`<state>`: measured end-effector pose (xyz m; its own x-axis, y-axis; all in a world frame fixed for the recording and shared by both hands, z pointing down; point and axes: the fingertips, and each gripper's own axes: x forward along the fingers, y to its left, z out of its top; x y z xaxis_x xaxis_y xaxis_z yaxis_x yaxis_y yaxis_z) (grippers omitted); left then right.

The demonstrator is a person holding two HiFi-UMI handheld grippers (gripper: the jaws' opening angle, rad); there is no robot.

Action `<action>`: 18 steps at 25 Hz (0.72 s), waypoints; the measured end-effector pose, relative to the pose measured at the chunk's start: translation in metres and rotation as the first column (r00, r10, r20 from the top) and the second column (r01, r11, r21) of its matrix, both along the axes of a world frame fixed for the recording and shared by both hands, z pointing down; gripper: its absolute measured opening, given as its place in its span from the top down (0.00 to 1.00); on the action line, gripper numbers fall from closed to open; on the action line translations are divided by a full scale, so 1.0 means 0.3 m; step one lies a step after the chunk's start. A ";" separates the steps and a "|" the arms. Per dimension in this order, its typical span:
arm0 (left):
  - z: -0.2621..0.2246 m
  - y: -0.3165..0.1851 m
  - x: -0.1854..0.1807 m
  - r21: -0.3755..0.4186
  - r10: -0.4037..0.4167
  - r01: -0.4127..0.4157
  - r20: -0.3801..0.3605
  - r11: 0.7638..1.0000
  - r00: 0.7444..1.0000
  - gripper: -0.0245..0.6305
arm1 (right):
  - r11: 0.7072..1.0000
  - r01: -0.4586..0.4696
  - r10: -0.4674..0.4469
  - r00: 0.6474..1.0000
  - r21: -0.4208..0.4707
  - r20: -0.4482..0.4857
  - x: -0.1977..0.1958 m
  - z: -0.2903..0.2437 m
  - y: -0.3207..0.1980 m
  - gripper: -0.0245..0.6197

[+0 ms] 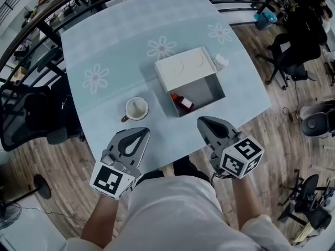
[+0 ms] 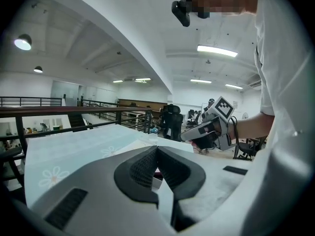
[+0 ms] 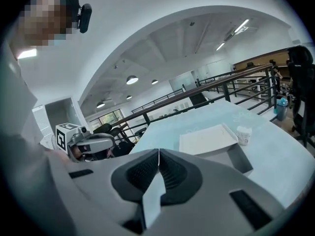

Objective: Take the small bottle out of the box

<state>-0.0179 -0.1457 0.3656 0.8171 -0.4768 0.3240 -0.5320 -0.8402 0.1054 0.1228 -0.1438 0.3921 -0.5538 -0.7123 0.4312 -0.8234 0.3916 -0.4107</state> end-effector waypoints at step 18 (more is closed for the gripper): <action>0.096 -0.150 0.104 -0.058 -0.174 0.176 0.032 0.983 0.984 0.93 | 0.974 0.214 -0.216 0.976 -0.077 -0.026 0.077 0.164 -0.230 0.93</action>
<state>0.0134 -0.1905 0.3944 0.7134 -0.5907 0.3770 -0.6737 -0.7262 0.1369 0.1460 -0.2128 0.4414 -0.6747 -0.5437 0.4991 -0.7372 0.5305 -0.4185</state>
